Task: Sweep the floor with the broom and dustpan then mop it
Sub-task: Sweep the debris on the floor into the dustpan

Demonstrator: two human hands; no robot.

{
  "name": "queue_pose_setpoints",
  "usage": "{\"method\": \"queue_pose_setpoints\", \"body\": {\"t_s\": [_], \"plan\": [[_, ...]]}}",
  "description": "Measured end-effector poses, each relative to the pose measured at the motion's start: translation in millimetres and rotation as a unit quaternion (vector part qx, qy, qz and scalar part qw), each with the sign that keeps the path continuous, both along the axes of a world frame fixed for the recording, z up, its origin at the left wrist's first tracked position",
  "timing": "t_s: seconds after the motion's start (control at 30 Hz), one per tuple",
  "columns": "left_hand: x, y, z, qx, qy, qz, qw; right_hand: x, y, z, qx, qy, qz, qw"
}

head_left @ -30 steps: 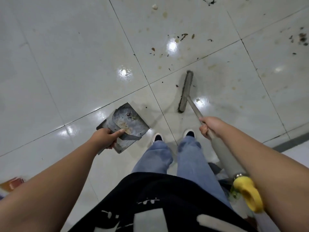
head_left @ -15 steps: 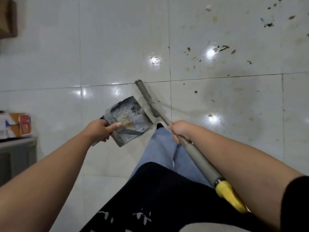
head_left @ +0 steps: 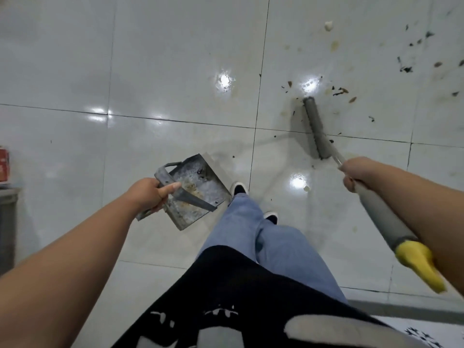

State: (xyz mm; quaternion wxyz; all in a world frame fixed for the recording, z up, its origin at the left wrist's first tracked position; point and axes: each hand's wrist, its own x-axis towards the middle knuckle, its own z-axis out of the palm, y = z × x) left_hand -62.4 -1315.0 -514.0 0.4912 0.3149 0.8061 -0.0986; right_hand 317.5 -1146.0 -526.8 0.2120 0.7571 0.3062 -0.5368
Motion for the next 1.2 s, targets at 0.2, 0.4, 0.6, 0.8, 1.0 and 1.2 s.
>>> {"method": "queue_pose_setpoints", "body": {"t_s": [0.2, 0.4, 0.6, 0.8, 1.0, 1.2], "plan": [[5.9, 22.6, -7.1, -0.001, -0.038, 0.013, 0.999, -22.9, -17.1, 21.2, 0.001, 0.044, -0.041, 0.998], [13.0, 55.5, -2.1, -0.011, -0.006, -0.052, 0.999, -72.2, -32.1, -2.6, -0.055, 0.136, -0.036, 0.988], [41.0, 98.7, 1.9, -0.010, -0.001, -0.078, 0.997, -61.5, 14.7, -21.1, -0.088, 0.141, -0.128, 0.978], [73.6, 165.1, 12.7, -0.022, -0.004, -0.103, 0.994, 25.0, 101.1, -21.9, -0.111, 0.110, -0.235, 0.959], [103.8, 241.8, 13.6, -0.022, 0.004, -0.139, 0.990, 96.8, 173.0, -7.2, -0.103, 0.082, -0.276, 0.952], [96.0, 300.4, 13.6, -0.024, 0.024, -0.172, 0.985, 82.9, 205.7, 23.6, -0.097, 0.099, -0.200, 0.970]]}}
